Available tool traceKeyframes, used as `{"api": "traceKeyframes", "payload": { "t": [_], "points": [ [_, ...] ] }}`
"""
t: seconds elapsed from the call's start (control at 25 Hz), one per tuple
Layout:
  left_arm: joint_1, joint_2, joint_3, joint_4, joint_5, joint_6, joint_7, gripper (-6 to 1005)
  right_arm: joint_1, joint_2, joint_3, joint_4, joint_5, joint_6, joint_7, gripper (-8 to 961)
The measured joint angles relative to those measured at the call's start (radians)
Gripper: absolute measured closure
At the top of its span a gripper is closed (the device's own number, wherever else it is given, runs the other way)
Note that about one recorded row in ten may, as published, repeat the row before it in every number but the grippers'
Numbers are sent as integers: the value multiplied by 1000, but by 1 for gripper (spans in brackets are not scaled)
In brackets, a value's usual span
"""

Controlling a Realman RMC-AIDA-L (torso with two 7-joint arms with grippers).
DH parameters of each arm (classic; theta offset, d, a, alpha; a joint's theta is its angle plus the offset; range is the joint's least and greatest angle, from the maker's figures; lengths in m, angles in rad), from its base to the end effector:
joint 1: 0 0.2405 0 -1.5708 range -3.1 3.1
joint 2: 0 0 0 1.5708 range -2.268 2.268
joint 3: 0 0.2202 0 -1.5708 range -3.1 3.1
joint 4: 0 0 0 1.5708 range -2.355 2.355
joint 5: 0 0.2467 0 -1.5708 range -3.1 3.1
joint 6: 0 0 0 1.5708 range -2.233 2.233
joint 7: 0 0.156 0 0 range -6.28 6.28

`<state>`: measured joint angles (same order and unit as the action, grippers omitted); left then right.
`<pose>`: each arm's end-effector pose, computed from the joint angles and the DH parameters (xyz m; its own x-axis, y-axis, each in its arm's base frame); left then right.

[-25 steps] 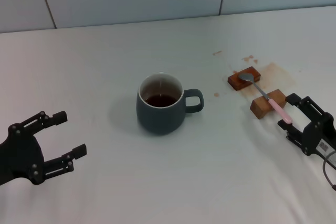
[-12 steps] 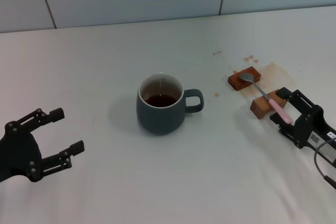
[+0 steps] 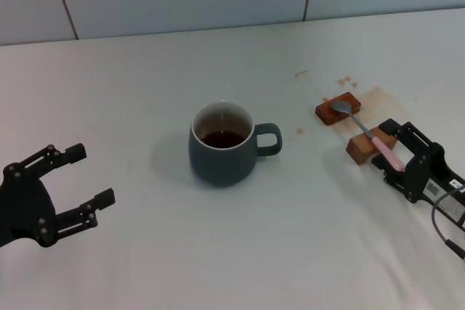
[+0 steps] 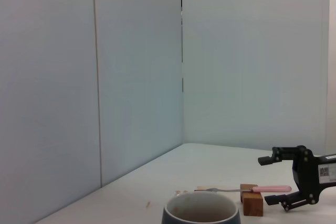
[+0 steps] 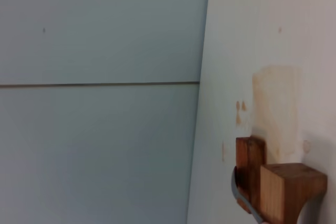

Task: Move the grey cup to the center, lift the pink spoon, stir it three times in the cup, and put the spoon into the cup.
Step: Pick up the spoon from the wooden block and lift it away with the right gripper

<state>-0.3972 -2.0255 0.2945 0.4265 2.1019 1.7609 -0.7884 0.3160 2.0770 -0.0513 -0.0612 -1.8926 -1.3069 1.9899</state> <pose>-0.3137 0.2747 0.0249 0.7827 0.0297 0.6217 0.3244 -0.8720 -0.3667 0.3629 0.2671 -0.0393 -0.6272 -0.4526 -0.6339 -0.7521 0.1406 0.6438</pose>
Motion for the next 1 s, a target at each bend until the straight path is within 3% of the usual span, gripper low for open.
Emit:
{"api": "traceKeyframes", "payload": {
  "t": [0.68,0.76,1.0],
  "points": [
    [1,2,-2,0,-22,38,-5,167,-7,2,3,-1,3,14,-10,325],
    [4,2,-2,0,-28,42,-5,167,-7,1,4,-3,2,11,-26,566],
    [20,0,-2,0,-52,64,-5,167,-11,2,12,-9,7,-6,-156,770]
  ]
}}
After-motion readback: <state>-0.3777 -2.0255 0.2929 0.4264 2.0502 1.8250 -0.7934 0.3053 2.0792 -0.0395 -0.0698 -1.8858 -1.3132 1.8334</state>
